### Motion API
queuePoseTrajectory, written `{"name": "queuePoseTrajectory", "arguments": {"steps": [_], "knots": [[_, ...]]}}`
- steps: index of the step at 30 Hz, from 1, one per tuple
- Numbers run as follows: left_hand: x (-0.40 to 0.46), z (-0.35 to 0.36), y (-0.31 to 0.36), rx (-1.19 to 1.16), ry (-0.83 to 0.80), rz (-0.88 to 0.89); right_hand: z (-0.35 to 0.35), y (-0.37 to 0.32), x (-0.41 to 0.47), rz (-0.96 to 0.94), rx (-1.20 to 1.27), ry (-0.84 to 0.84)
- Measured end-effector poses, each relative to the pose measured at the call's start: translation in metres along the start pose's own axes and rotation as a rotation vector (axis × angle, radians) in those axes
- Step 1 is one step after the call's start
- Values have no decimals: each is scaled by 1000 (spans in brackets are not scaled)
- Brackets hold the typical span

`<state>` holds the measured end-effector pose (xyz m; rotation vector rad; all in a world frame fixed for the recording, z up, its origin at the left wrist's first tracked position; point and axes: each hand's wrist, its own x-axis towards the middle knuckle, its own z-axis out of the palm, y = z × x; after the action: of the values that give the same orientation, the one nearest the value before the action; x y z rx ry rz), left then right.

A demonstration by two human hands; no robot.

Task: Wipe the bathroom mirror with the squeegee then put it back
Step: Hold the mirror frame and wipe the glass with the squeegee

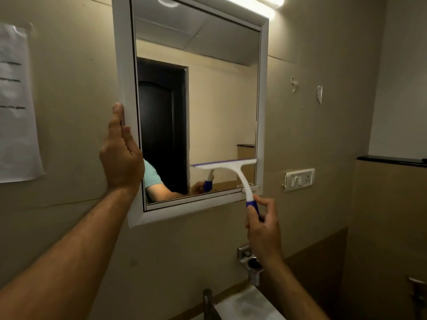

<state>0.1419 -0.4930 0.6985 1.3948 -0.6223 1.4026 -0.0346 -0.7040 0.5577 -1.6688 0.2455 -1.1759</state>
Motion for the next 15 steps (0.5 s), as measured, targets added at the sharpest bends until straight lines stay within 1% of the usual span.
{"name": "queuePoseTrajectory", "arguments": {"steps": [4,6,8,13,15], "knots": [[5,-1,4,-25,7,-29,5,-56,48,-178,14,6],[11,-1,10,-48,20,-53,9,-74,68,-213,3,16],[22,1,18,-68,26,-82,10,-73,71,-183,16,12],[50,7,25,-83,13,-84,-3,-27,25,-49,64,-46],[63,10,26,-82,-12,-75,-6,-33,30,-63,68,-19]]}}
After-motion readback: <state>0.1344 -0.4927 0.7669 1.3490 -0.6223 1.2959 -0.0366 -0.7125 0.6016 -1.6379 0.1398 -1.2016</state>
